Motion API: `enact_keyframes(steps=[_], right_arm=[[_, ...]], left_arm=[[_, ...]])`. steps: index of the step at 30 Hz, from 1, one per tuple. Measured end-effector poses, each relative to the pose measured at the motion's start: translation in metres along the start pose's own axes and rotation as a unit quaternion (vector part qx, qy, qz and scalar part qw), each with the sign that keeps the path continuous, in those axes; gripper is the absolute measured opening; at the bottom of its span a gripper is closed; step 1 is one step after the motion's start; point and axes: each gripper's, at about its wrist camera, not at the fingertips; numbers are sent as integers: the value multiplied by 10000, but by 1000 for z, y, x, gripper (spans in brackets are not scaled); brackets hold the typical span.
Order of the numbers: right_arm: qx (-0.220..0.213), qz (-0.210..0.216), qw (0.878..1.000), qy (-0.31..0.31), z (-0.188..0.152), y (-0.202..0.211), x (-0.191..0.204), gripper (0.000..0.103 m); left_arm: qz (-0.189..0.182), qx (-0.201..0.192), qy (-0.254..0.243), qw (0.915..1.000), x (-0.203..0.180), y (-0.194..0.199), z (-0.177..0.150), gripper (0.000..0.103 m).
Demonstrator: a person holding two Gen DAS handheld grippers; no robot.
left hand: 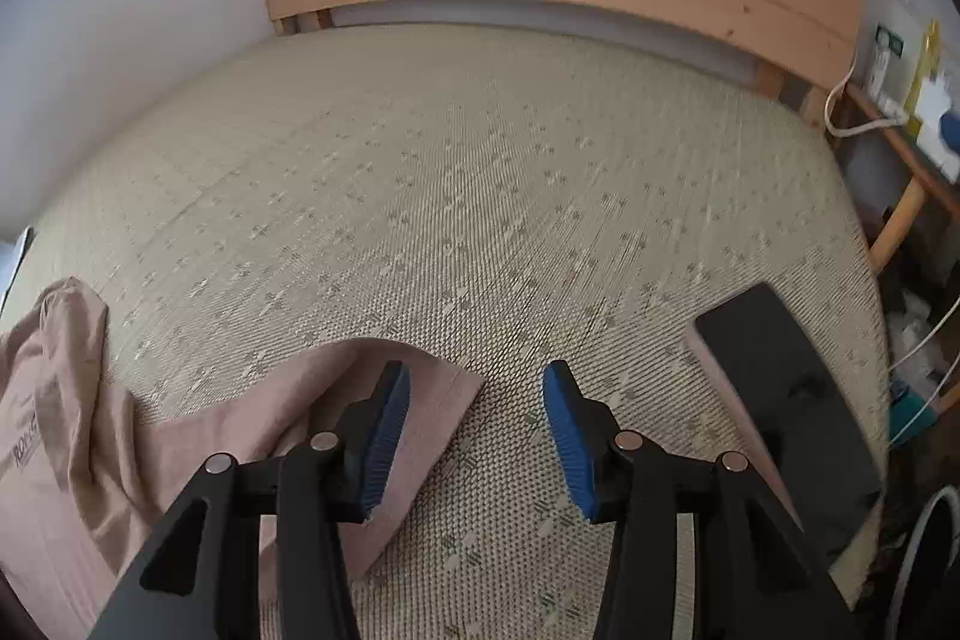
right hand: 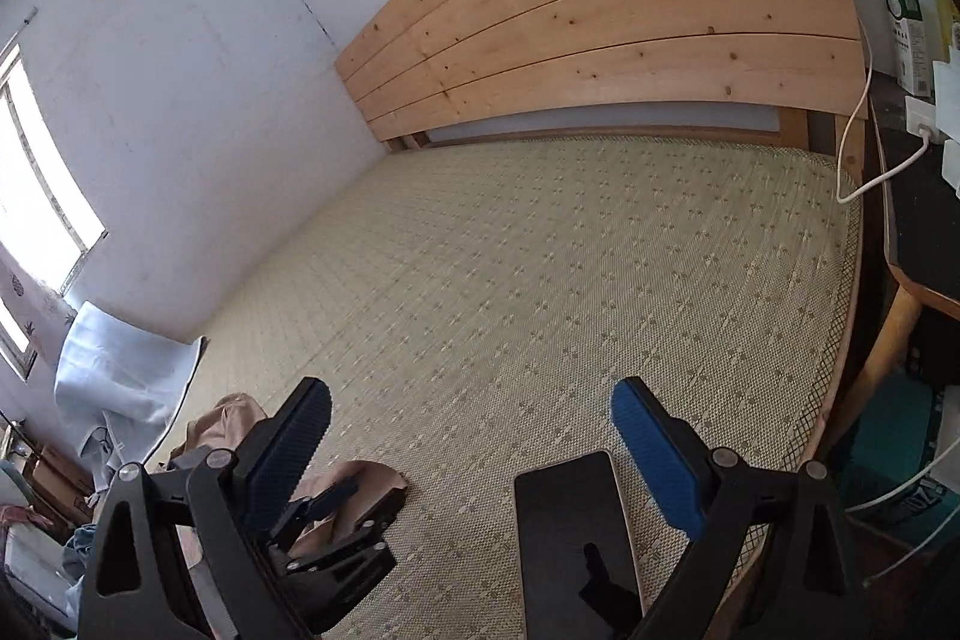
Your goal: Fold clothes
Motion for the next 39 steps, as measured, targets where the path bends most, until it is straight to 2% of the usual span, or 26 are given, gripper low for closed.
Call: enact_keyframes(steps=[3,5,12,13,14,15,21,27,30,36,39], right_arm=[[52,117,9999,15,2,2,-2,97],[53,153,9998,88,4,4,-3,97],[65,150,9998,-68,11,9,-19,97],[64,157,9998,-78,11,10,-20,97],[62,165,9998,-88,11,10,-21,97],[67,171,9998,-94,11,11,-21,97],[126,296,9994,-121,10,11,-21,97],[215,485,9985,-128,8,8,-16,97],[229,716,9972,-60,6,10,-9,97],[291,1035,9926,572,-10,7,27,97],[339,1181,9881,930,-21,4,45,97]], left_arm=[[-30,156,-2,9999,1,-11,-2,41],[-43,215,37,9998,3,-14,-3,25],[-71,315,90,9994,9,-19,-4,23],[-69,313,123,9994,10,-19,-4,19],[-34,319,178,9993,13,-18,-5,8],[-17,328,255,9991,16,-18,-5,4],[-396,226,608,9971,34,0,-8,3],[-880,-523,975,9900,59,73,10,2],[-1057,-951,1275,9816,84,126,27,2],[-1085,-1691,1634,9659,145,228,64,2],[-949,-1929,1516,9648,164,268,89,2]])
Point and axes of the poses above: each gripper's, at about its wrist camera, not at the fingertips, and y roughly against the way its jaws point, x to its left, z to its top, and after that the axes turned 11 degrees about -y, right-handed
